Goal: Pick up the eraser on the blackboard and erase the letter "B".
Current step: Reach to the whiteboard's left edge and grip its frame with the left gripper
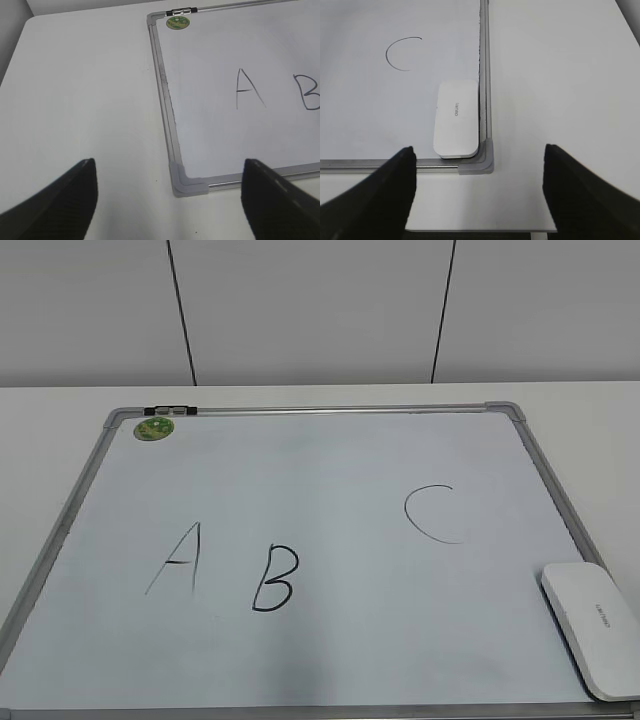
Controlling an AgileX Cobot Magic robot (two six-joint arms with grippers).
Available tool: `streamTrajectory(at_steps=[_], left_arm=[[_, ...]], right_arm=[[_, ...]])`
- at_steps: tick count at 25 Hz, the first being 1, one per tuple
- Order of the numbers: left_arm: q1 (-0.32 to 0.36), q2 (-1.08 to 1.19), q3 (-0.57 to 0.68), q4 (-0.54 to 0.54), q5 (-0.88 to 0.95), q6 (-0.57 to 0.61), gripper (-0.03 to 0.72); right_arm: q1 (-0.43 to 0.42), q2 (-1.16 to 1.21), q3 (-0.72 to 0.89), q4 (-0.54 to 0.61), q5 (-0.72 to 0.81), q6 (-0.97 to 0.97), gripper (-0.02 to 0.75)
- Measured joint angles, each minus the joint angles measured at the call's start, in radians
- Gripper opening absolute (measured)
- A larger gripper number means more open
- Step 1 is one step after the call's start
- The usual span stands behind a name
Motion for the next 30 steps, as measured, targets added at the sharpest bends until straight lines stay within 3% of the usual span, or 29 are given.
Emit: streamTrajectory(at_steps=[9, 19, 30], left_arm=[[0.000, 0.000, 0.000, 0.000, 0.000, 0.000, 0.686], [0.000, 0.022, -0.025, -0.005, -0.002, 0.000, 0.638], [0.000, 0.647, -0.297, -0.011, -0.108, 0.000, 0.620]], right_arm=[[0.000, 0.000, 0.000, 0.000, 0.000, 0.000, 0.587], [0.000, 0.000, 0.000, 0.000, 0.000, 0.000, 0.587], [0.000, 0.000, 0.000, 0.000, 0.000, 0.000, 0.586]])
